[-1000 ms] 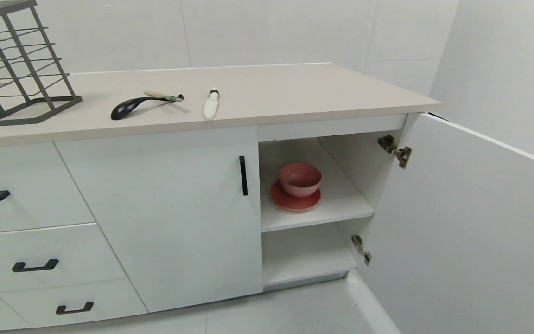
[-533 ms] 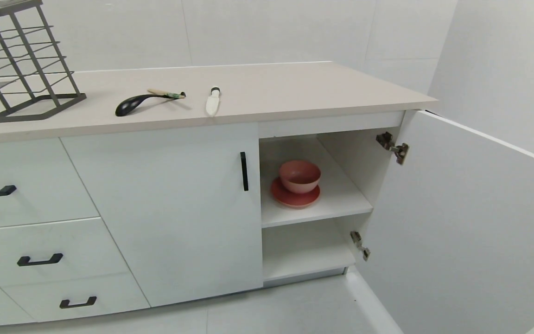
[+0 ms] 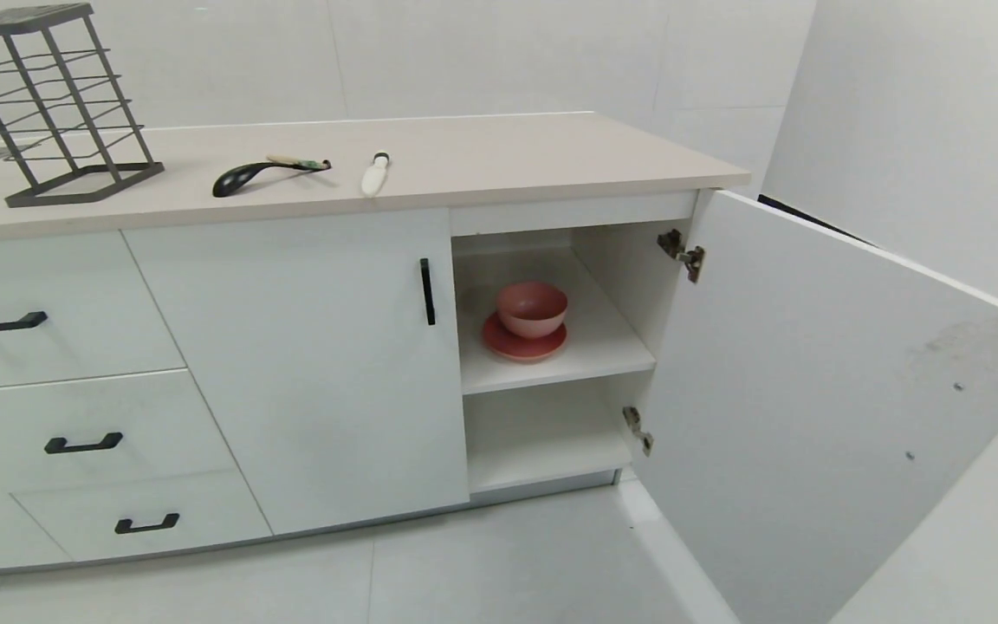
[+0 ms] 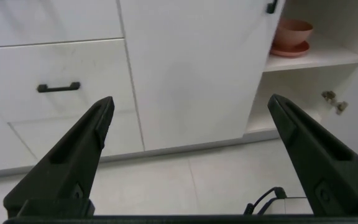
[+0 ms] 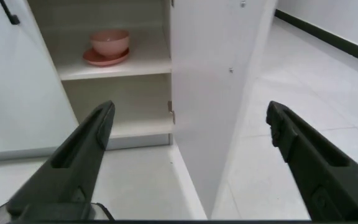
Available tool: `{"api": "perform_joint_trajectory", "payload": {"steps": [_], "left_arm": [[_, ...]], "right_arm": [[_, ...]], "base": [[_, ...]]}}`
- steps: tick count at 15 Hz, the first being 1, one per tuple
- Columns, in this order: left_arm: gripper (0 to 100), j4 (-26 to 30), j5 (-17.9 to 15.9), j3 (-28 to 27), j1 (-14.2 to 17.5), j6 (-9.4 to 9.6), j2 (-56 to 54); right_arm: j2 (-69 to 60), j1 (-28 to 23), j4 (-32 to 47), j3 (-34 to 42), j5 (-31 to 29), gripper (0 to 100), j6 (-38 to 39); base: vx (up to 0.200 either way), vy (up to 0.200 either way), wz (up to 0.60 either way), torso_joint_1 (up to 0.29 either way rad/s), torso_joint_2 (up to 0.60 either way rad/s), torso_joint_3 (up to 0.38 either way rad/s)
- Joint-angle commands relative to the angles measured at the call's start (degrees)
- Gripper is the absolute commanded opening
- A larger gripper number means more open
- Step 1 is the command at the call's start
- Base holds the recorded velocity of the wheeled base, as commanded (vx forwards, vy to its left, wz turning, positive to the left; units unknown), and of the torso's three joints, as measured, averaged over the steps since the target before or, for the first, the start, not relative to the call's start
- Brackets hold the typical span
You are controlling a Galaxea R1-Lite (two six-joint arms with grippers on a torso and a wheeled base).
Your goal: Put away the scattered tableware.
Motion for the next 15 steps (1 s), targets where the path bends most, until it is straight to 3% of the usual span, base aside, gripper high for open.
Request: {"api": "perform_joint_trajectory", "payload": {"steps": [1, 14, 15], "left_arm": [[100, 0.0, 0.0, 0.0, 0.0, 0.0, 0.1], [100, -0.1, 0.1, 0.0, 0.0, -0.09, 0.1], [100, -0.1, 0.1, 0.0, 0.0, -0.09, 0.1]], "right_arm": [[0.1, 0.0, 0.0, 0.0, -0.2, 0, 0.2], [0.1, 0.0, 0.0, 0.0, -0.2, 0, 0.2], [0.1, 0.0, 0.0, 0.0, -0.2, 0, 0.3]], "base": [[0.0, -0.2, 0.0, 0.002, 0.0, 0.002], [0.0, -0.2, 0.0, 0.003, 0.0, 0.002], [0.0, 0.0, 0.0, 0.0, 0.0, 0.0]]}}
